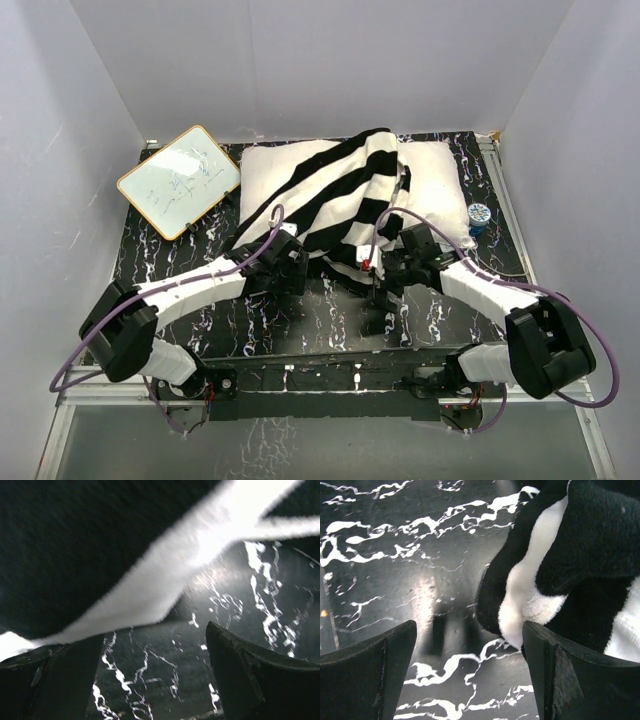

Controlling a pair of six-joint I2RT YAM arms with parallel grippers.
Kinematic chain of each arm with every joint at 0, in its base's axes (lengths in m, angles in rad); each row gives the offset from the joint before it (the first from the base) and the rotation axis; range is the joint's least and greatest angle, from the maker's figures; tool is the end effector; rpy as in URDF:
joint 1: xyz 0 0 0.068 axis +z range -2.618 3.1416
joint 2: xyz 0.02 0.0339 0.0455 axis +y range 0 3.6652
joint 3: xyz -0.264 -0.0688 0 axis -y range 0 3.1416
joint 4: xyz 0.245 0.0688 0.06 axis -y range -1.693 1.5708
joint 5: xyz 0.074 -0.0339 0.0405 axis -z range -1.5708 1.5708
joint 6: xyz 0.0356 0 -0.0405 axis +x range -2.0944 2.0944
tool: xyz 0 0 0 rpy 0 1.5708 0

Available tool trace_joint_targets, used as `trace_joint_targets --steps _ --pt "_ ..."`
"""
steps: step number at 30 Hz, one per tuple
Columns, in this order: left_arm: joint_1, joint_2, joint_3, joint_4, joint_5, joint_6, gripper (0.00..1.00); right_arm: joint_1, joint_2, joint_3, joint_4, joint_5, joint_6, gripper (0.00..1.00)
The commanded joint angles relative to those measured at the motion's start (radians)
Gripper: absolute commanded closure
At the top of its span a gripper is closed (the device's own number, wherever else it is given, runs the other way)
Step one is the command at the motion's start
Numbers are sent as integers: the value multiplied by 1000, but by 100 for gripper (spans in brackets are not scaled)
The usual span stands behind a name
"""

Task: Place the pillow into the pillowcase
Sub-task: Adjust the pillowcase at the center of the board.

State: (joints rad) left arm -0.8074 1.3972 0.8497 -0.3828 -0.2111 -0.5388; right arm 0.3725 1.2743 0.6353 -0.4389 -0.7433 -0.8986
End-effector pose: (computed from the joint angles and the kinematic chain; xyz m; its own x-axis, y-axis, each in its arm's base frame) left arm 0.1989 -0.1970 0.2100 -0.7939 0.1039 -0.5991 0.2476 0.9551 -0.1624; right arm 0.1987 0.1035 0.1797 -0.0679 -0.6450 -0.7611 -0.9946 0.1036 0.0010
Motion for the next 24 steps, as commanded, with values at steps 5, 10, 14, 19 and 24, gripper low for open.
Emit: trace_joint_targets --steps 5,10,14,19,24 --pt "0 99 -4 150 -218 33 24 73 61 -44 421 240 274 13" --pt "2 175 8 166 -239 37 39 81 76 -40 432 262 298 46" --pt "3 171 -3 142 -265 33 93 81 78 -24 378 211 297 82" --pt "7 61 5 75 -263 79 100 79 65 54 218 144 280 92" --pt "10 -141 51 -26 -261 160 100 59 24 286 -87 122 179 92"
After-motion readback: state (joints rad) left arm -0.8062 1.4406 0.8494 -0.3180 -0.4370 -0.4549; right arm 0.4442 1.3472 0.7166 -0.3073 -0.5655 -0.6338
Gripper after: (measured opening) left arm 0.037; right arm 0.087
